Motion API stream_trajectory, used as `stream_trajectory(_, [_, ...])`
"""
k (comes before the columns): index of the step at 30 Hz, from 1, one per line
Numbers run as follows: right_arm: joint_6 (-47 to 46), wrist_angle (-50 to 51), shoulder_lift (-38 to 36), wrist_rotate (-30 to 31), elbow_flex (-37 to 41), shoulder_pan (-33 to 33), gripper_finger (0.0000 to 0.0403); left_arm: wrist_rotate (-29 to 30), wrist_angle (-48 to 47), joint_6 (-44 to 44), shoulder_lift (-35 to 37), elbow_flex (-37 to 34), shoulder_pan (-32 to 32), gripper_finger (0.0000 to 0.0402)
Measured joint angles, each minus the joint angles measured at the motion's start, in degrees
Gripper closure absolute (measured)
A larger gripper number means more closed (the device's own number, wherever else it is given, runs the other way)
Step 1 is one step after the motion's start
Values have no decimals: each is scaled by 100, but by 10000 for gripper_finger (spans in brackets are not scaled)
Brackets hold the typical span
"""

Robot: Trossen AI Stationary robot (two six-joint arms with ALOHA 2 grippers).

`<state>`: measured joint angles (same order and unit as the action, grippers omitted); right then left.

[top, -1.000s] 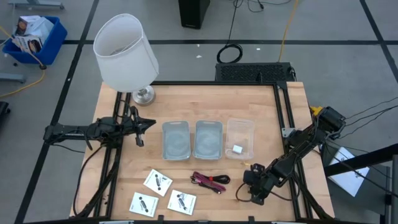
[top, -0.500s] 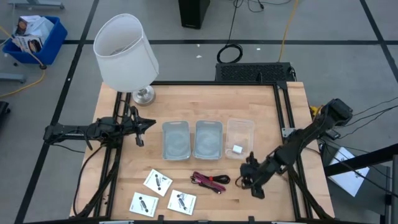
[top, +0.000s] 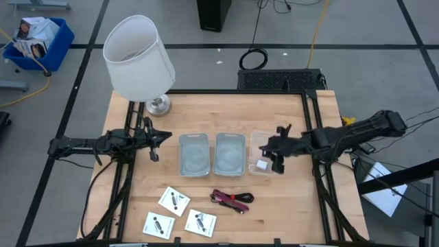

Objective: Pick and place items into bin
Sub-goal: Put the black charger adapter into the transparent bin

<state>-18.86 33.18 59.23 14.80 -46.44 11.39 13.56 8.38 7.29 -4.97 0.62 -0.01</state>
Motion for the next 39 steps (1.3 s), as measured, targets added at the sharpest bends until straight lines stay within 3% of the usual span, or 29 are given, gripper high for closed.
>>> stream_trajectory(16, [380, 10, 1815, -171, 7, -651, 262, 2, 2, -1, 0, 0, 0, 366])
stream_trajectory(33, [504, -14, 2451, -1054, 7, -915, 261, 2, 7, -2, 0, -2, -1, 366])
stream_trajectory(39, [546, -205, 2447, -996, 7, -918, 227, 2, 9, -2, 0, 0, 0, 366])
